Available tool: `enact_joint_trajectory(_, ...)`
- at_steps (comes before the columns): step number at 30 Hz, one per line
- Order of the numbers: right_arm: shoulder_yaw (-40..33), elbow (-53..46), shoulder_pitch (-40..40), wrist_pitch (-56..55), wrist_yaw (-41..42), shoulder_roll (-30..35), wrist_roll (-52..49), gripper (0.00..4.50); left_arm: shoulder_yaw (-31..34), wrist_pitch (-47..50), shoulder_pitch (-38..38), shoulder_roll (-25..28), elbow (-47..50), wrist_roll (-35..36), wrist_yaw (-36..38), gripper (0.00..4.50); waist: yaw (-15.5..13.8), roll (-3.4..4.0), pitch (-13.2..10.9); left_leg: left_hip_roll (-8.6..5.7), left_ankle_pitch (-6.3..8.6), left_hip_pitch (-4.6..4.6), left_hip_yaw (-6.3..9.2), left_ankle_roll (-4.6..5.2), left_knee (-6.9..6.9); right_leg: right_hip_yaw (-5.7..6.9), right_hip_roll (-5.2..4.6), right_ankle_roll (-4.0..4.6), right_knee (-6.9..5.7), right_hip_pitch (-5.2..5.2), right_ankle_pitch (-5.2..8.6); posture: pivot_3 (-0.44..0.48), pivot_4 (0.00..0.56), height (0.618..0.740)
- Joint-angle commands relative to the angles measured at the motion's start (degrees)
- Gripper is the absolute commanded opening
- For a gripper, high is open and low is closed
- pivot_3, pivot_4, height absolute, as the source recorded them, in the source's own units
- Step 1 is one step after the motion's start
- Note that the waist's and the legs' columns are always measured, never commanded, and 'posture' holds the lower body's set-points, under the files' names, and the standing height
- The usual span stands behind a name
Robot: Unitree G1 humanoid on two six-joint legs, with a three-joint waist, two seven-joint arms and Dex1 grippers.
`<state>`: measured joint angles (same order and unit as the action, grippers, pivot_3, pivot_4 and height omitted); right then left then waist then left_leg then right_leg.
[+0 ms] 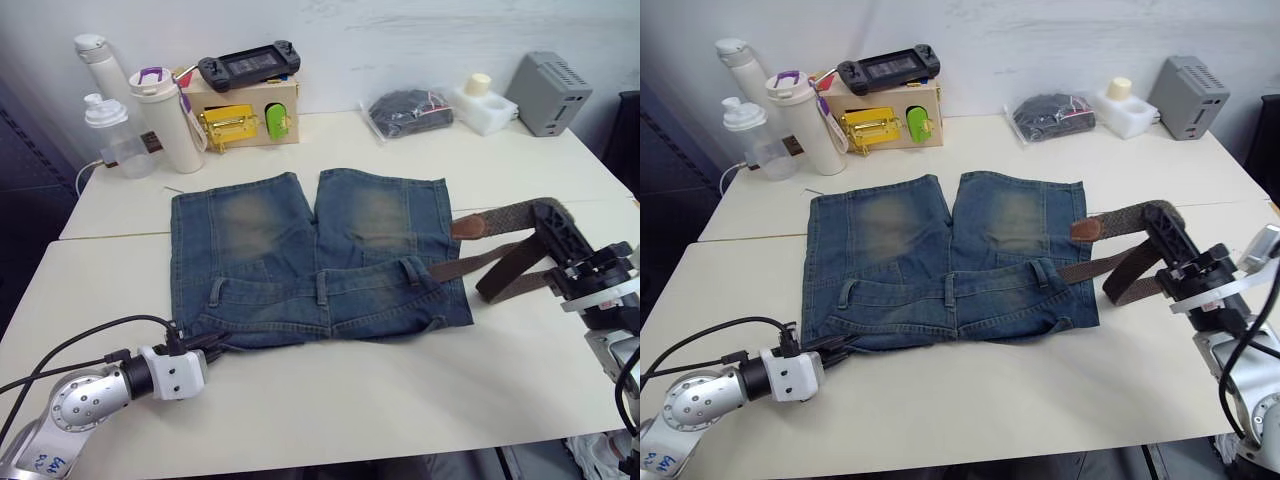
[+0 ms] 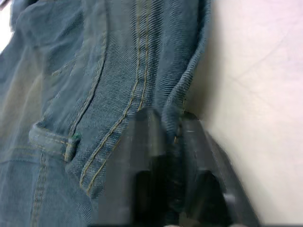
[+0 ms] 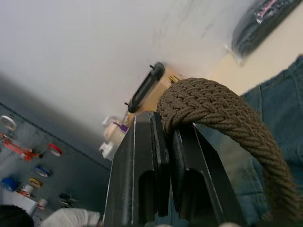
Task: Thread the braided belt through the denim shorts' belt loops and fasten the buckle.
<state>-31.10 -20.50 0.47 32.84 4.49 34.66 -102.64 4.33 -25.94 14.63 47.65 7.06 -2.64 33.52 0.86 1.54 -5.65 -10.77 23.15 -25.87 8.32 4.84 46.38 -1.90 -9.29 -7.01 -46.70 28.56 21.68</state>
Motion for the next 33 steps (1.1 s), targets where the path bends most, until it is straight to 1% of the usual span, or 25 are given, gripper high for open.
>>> enact_joint_trajectory(1,-0.2,1.2,-2.0,1.5,1.2,1.4,1.0,0.0,-0.7,6.5,3.0,0.9,3.9,2.8,4.6,2.65,-0.4,-0.03,0.0,0.0,0.03,0.0,-0.06,0.05,0.05,0.0,0.0,0.0,0.0,0.0,0.0,0.0,0.15,0.646)
enact_joint_trajectory(3,0.0,2.4,-2.9,2.3,1.1,1.8,1.8,0.0,0.6,13.9,4.5,3.3,10.1,13.2,10.1,3.5,-0.7,-0.03,0.0,0.0,0.06,-0.04,-0.21,0.1,0.11,0.0,-0.01,0.0,0.0,0.03,0.0,0.0,0.15,0.646)
enact_joint_trajectory(5,0.3,3.1,-3.7,3.0,1.0,1.9,2.5,0.0,3.2,22.8,5.6,6.3,16.3,23.8,14.6,3.5,-0.8,-0.12,-0.1,0.01,0.14,-0.22,-0.2,0.14,0.32,0.02,0.03,0.01,-0.08,0.16,0.0,0.0,0.15,0.646)
enact_joint_trajectory(6,0.6,3.3,-3.9,3.5,0.8,2.0,3.4,0.0,4.7,26.6,5.6,8.1,18.8,27.9,16.5,3.5,-0.8,-0.21,-0.2,0.01,0.18,-0.32,-0.2,0.15,0.43,0.01,0.07,0.01,-0.17,0.3,0.0,0.0,0.15,0.646)
enact_joint_trajectory(7,0.9,3.5,-4.1,3.8,0.6,2.1,4.1,0.0,5.9,29.7,5.4,9.5,20.6,30.9,18.0,3.5,-0.9,-0.31,-0.2,0.01,0.24,-0.42,-0.2,0.15,0.62,0.0,0.12,0.02,-0.27,0.67,0.01,0.0,0.15,0.646)
enact_joint_trajectory(8,1.3,3.8,-4.3,4.4,0.1,2.4,4.8,0.0,7.3,33.7,4.5,11.2,22.2,35.4,19.6,3.5,-1.1,-0.42,-0.3,0.01,0.25,-0.51,-0.2,0.14,0.74,0.0,0.15,0.02,-0.34,0.72,0.01,0.0,0.15,0.646)
enact_joint_trajectory(10,2.3,4.0,-4.8,5.4,-0.6,2.8,6.9,0.0,8.8,39.7,0.1,12.2,23.6,43.1,20.5,3.5,-2.0,-0.49,-0.3,0.01,0.26,-0.7,-0.18,0.13,0.92,-0.02,0.19,0.04,-0.41,0.85,0.02,0.0,0.15,0.646)
enact_joint_trajectory(12,2.6,4.0,-5.1,5.7,-1.6,2.6,7.8,0.0,7.0,44.4,-8.3,9.5,22.1,47.5,17.9,3.5,-2.6,-0.48,-0.3,0.01,0.26,-0.72,-0.24,0.13,1.01,-0.02,0.36,0.05,-0.42,0.87,0.02,0.0,0.15,0.646)
enact_joint_trajectory(14,2.7,3.9,-5.3,5.8,-2.6,2.2,8.7,0.0,4.0,47.9,-15.6,6.2,20.5,48.9,15.9,3.5,-2.8,-0.51,-0.4,0.01,0.26,-0.81,-0.23,0.12,1.14,-0.12,0.41,0.05,-0.4,0.86,0.02,0.0,0.15,0.646)
enact_joint_trajectory(17,2.5,4.0,-5.1,5.8,-3.8,1.7,10.3,0.0,-2.3,51.7,-25.0,-3.0,15.4,46.4,11.0,3.5,-2.7,-0.54,-0.3,0.03,0.3,-0.9,-0.24,0.1,1.28,-0.16,0.37,0.04,-0.47,0.86,0.02,0.0,0.15,0.646)
enact_joint_trajectory(19,2.2,3.6,-4.3,6.0,-3.9,1.9,11.7,0.0,-6.7,50.7,-28.2,-8.6,11.9,41.9,10.0,3.5,-2.5,-0.69,-0.4,0.01,0.31,-0.94,-0.3,0.12,1.4,-0.17,0.23,0.03,-0.67,0.65,0.0,0.0,0.15,0.646)
enact_joint_trajectory(21,1.8,3.3,-3.9,6.1,-3.9,1.9,12.6,0.0,-8.1,50.3,-30.0,-12.2,10.0,40.0,9.4,3.5,-2.2,-0.77,-0.4,0.01,0.32,-0.96,-0.33,0.12,1.39,-0.06,0.1,0.03,-0.73,0.68,0.0,0.0,0.15,0.646)
enact_joint_trajectory(26,2.4,3.2,-3.2,6.5,-3.4,1.7,14.5,0.0,-8.1,50.7,-32.3,-16.9,8.6,38.6,8.7,3.5,-1.8,-0.86,-0.5,0.07,0.36,-1.18,-0.37,0.06,1.41,0.0,0.07,0.03,-0.82,0.97,0.01,0.0,0.15,0.646)
enact_joint_trajectory(28,3.6,3.0,-2.9,6.8,-3.1,1.1,16.1,0.0,-8.3,51.1,-32.5,-17.7,8.9,38.2,8.8,3.5,-1.9,-0.86,-0.5,0.07,0.35,-1.18,-0.37,0.06,1.41,0.0,0.07,0.03,-0.8,0.96,0.01,0.0,0.15,0.646)
enact_joint_trajectory(33,6.8,3.6,-3.0,6.0,-2.2,-2.8,21.4,0.0,-8.3,52.0,-32.8,-18.6,9.4,37.9,9.4,3.5,-2.0,-0.87,-0.5,0.06,0.35,-1.18,-0.36,0.06,1.46,0.0,0.09,0.03,-0.81,0.96,0.01,0.0,0.15,0.646)
